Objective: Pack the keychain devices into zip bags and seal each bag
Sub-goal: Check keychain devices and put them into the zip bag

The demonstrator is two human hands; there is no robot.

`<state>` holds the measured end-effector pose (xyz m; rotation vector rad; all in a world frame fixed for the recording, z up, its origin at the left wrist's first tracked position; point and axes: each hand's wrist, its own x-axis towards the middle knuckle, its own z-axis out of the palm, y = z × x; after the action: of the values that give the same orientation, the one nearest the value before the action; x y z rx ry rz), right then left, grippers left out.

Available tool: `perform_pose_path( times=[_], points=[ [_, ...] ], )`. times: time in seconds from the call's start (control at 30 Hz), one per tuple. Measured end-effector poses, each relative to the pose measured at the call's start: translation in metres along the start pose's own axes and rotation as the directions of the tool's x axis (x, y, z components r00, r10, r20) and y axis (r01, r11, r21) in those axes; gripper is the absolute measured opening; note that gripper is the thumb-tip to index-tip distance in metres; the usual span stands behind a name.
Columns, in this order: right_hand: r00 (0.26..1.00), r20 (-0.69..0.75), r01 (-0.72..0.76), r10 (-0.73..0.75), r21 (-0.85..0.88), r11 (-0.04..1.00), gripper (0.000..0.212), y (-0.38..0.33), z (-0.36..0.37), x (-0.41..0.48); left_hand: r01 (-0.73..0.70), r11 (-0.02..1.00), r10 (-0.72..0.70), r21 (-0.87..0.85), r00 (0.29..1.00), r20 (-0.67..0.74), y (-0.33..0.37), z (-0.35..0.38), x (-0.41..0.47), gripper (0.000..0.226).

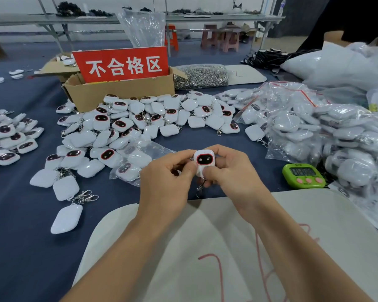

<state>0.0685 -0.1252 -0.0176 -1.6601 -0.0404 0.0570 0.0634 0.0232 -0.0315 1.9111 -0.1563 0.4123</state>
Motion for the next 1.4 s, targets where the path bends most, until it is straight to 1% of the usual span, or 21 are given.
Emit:
perform_pose_path(
  times=[0.2, 0.3, 0.37, 0.4, 0.47, 0.53, 0.6, 0.67, 0.8, 0.9, 0.97, 1.0, 1.07, 1.13, 1.2, 1.27, 1.33, 1.4],
  points=[
    [1.000, -0.008, 0.000, 0.000, -0.012, 1.000, 0.024, 0.000, 0.000, -0.001, 0.020, 1.000, -0.021, -0.014, 1.000, -0.003, -0.001, 0.000, 0.000, 0.028],
    [1.000, -0.007, -0.008, 0.008, -0.030, 1.000, 0.026, 0.000, 0.000, -0.001, 0.009, 1.000, -0.009, -0.012, 1.000, -0.010, 0.001, -0.001, 0.001, 0.036],
    [0.999, -0.049, -0.013, 0.012, -0.023, 1.000, 0.025, 0.000, 0.002, -0.001, 0.003, 1.000, -0.002, 0.015, 1.000, -0.031, 0.001, 0.000, 0.000, 0.040],
    [0.996, -0.092, -0.011, 0.009, -0.019, 1.000, 0.024, 0.001, 0.002, 0.000, 0.009, 1.000, -0.008, 0.024, 0.998, -0.055, 0.000, 0.000, 0.000, 0.037],
    [0.980, -0.197, 0.031, -0.039, -0.040, 0.999, 0.019, 0.002, 0.001, 0.000, 0.016, 1.000, -0.012, 0.026, 0.992, -0.126, 0.000, -0.001, -0.001, 0.027],
    [0.957, -0.265, 0.092, -0.118, -0.106, 0.990, 0.020, 0.002, 0.000, 0.001, -0.029, 0.999, 0.034, 0.043, 0.990, -0.139, -0.002, -0.003, 0.000, 0.031],
    [0.940, -0.284, 0.142, -0.186, -0.171, 0.975, 0.026, 0.002, 0.001, -0.001, -0.070, 0.996, 0.074, 0.051, 0.994, -0.078, -0.005, -0.005, 0.001, 0.036],
    [0.924, -0.295, 0.181, -0.243, -0.221, 0.958, 0.028, 0.001, 0.003, -0.004, -0.069, 0.997, 0.071, 0.039, 0.996, -0.046, -0.007, -0.006, 0.001, 0.036],
    [0.890, -0.305, 0.255, -0.337, -0.278, 0.926, 0.028, -0.001, 0.005, -0.007, -0.066, 0.997, 0.069, 0.046, 0.994, -0.084, -0.009, -0.006, 0.001, 0.032],
    [0.888, -0.302, 0.263, -0.346, -0.284, 0.922, 0.029, -0.002, 0.007, -0.009, -0.104, 0.992, 0.109, 0.076, 0.992, -0.068, -0.008, -0.009, 0.002, 0.028],
    [0.896, -0.292, 0.257, -0.336, -0.277, 0.926, 0.029, -0.002, 0.007, -0.008, -0.113, 0.989, 0.119, 0.096, 0.991, -0.057, -0.008, -0.010, 0.002, 0.028],
    [0.906, -0.276, 0.252, -0.321, -0.256, 0.933, 0.030, -0.002, 0.007, -0.008, -0.096, 0.991, 0.102, 0.098, 0.993, -0.057, -0.008, -0.011, 0.001, 0.028],
    [0.939, -0.234, 0.219, -0.251, -0.157, 0.963, 0.031, -0.005, 0.006, -0.007, -0.034, 0.998, 0.037, 0.060, 0.998, -0.054, -0.006, -0.011, -0.001, 0.027],
    [0.970, -0.199, 0.138, -0.142, -0.032, 0.990, 0.026, -0.007, 0.004, -0.007, -0.001, 1.000, 0.000, -0.019, 0.999, -0.049, -0.003, -0.012, -0.003, 0.025],
    [0.984, -0.168, 0.067, -0.053, 0.081, 0.994, 0.020, -0.009, 0.003, -0.008, -0.056, 0.998, 0.054, -0.033, 0.998, -0.039, -0.001, -0.016, -0.004, 0.036],
    [0.990, -0.143, 0.017, 0.004, 0.150, 0.989, 0.020, -0.009, 0.000, -0.007, -0.130, 0.992, 0.129, 0.009, 0.991, 0.019, -0.001, -0.018, -0.002, 0.046],
    [0.993, -0.100, -0.044, 0.063, 0.183, 0.982, 0.020, -0.010, -0.002, -0.006, -0.135, 0.991, 0.135, 0.011, 0.990, 0.051, -0.001, -0.019, -0.001, 0.045],
    [0.992, -0.050, -0.106, 0.116, 0.179, 0.978, 0.021, -0.010, -0.002, -0.005, -0.143, 0.990, 0.143, -0.004, 0.989, 0.039, -0.003, -0.018, 0.000, 0.035]
  ],
)
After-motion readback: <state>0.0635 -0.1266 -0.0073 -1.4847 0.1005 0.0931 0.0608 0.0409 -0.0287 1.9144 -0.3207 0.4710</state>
